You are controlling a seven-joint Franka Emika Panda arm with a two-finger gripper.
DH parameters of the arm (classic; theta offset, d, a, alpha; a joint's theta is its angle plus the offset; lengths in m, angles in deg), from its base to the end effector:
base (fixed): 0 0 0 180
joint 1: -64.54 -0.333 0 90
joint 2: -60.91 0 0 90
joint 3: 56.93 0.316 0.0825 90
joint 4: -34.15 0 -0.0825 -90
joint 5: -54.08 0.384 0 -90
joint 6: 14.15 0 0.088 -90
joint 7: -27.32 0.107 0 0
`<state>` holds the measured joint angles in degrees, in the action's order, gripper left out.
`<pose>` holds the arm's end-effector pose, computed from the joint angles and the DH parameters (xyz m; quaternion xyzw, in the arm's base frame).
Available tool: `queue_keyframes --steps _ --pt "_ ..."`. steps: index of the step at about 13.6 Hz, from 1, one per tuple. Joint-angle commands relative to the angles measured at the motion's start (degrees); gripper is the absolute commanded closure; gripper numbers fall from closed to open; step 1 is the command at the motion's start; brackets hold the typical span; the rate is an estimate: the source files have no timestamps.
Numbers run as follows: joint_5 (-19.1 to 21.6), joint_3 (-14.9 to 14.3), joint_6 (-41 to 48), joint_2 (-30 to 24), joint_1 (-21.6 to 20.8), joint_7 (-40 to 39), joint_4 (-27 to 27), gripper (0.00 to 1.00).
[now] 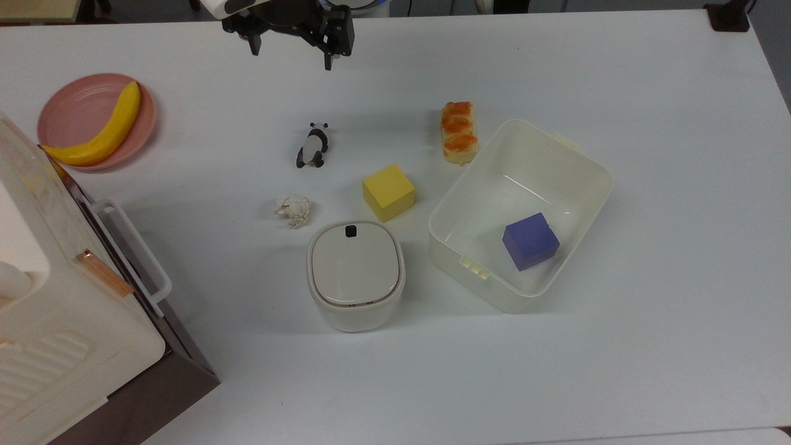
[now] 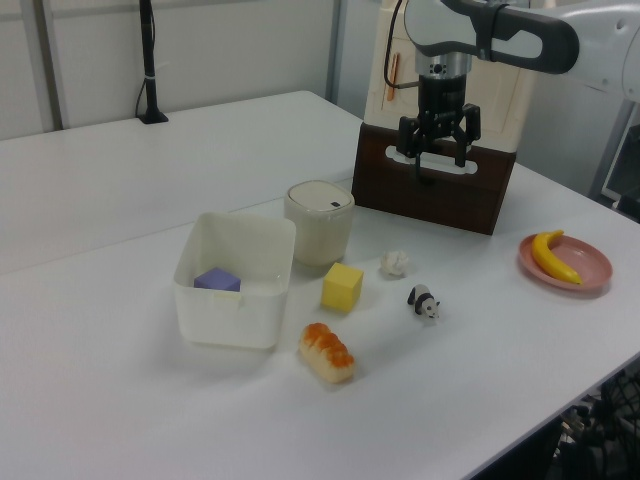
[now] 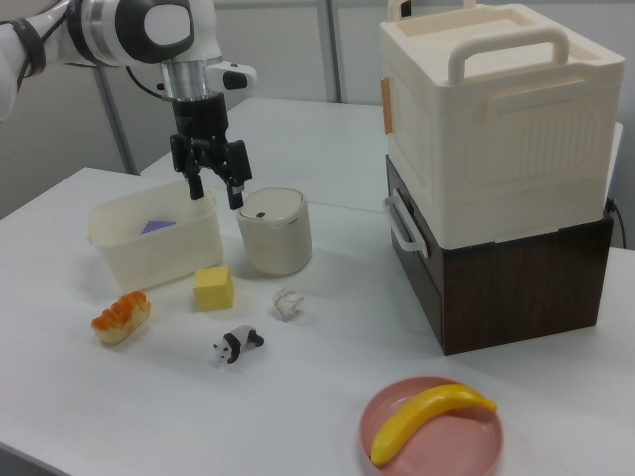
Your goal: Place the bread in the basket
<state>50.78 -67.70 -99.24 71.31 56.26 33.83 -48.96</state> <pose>0.5967 -0.0227 0.5712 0.9933 -0.0783 -0.0701 0.0482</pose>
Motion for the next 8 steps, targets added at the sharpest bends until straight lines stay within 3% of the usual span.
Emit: queue_keyframes --steps 1,8 --pt "-0.22 -0.3 0.36 -1.17 0.19 -2.38 -0.82 0.0" --pt "-0.04 0.23 0.27 -0.82 -0.33 -3.96 -1.78 0.0"
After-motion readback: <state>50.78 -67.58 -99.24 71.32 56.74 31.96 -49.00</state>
